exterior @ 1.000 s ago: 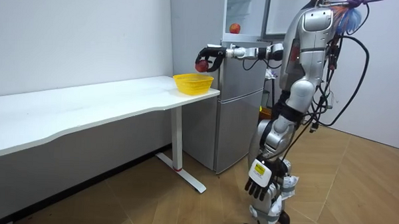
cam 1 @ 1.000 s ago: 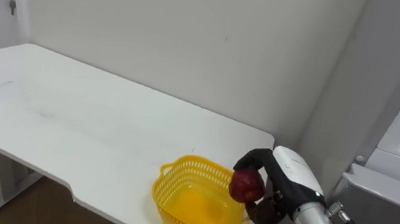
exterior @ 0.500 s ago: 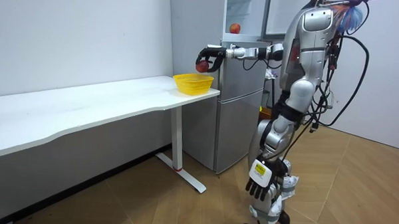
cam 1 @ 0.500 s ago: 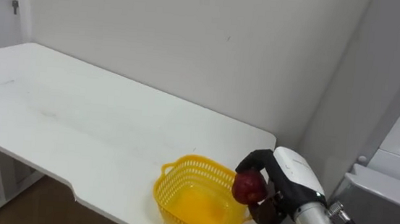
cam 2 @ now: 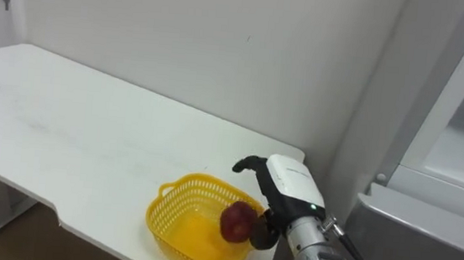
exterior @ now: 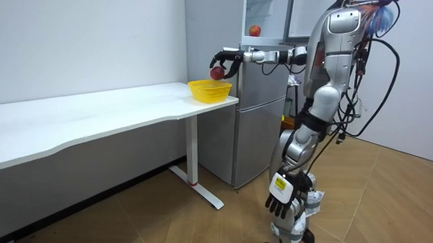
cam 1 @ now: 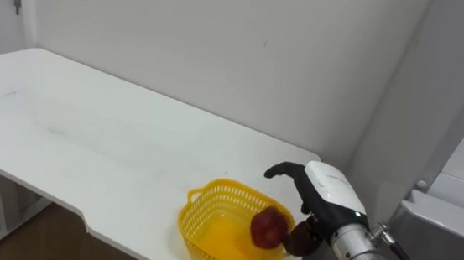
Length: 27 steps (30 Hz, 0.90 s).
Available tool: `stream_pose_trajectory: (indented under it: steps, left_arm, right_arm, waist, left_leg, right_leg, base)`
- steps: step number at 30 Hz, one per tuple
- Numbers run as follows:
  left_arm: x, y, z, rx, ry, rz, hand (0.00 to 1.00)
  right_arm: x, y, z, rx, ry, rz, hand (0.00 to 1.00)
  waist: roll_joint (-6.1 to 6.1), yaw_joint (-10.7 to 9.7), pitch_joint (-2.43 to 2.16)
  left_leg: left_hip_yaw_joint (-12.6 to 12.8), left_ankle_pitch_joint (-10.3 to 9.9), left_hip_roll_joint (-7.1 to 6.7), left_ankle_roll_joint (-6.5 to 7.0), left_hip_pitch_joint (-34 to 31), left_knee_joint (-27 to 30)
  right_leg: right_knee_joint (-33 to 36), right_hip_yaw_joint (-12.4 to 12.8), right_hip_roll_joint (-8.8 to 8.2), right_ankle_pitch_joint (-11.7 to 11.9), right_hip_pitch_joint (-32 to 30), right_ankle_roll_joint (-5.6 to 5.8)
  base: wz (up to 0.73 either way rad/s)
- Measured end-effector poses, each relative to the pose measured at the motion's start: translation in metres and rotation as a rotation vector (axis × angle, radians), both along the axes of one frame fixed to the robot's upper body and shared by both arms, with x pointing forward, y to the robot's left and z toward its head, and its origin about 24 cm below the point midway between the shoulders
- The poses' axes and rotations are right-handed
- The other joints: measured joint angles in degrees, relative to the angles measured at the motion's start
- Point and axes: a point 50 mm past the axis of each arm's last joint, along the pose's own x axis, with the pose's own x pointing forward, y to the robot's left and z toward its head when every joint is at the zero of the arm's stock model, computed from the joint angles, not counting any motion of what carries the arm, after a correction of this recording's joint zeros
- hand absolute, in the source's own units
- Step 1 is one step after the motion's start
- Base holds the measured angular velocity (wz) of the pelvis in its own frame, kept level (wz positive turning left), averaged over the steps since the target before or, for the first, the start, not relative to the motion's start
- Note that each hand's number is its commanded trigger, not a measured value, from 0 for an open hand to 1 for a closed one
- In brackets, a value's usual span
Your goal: Retrieve from the upper fridge
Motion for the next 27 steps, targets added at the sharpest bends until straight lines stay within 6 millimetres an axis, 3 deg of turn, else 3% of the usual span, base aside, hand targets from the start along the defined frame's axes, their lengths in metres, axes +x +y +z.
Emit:
stream_pose_trajectory:
  steps: [8,27]
  left_arm:
    - [0.0045,0.0003,0.0005,0.007,-0.01,-0.001,0.0]
    - [0.0056,0.0012,0.001,0.012,-0.014,-0.004,0.0]
  right_arm:
    - [0.0004,0.0006,0.0006,-0.007,-0.002,0.0,0.0]
    - [0.0005,0.0003,0.0004,-0.005,0.0,-0.003,0.0]
  waist:
    - [-0.24,1.5,0.09]
    - [-0.05,1.5,0.24]
  left_leg:
    - [0.0,0.0,0.0,0.0,0.1,0.0]
    - [-0.1,0.0,0.0,0.0,-0.3,0.0]
  right_leg:
    - [0.0,-0.3,-0.07,0.0,-0.1,0.0]
    - [0.0,-0.7,-0.09,0.0,-0.3,0.0]
  base:
    - [0.0]
    - [0.0]
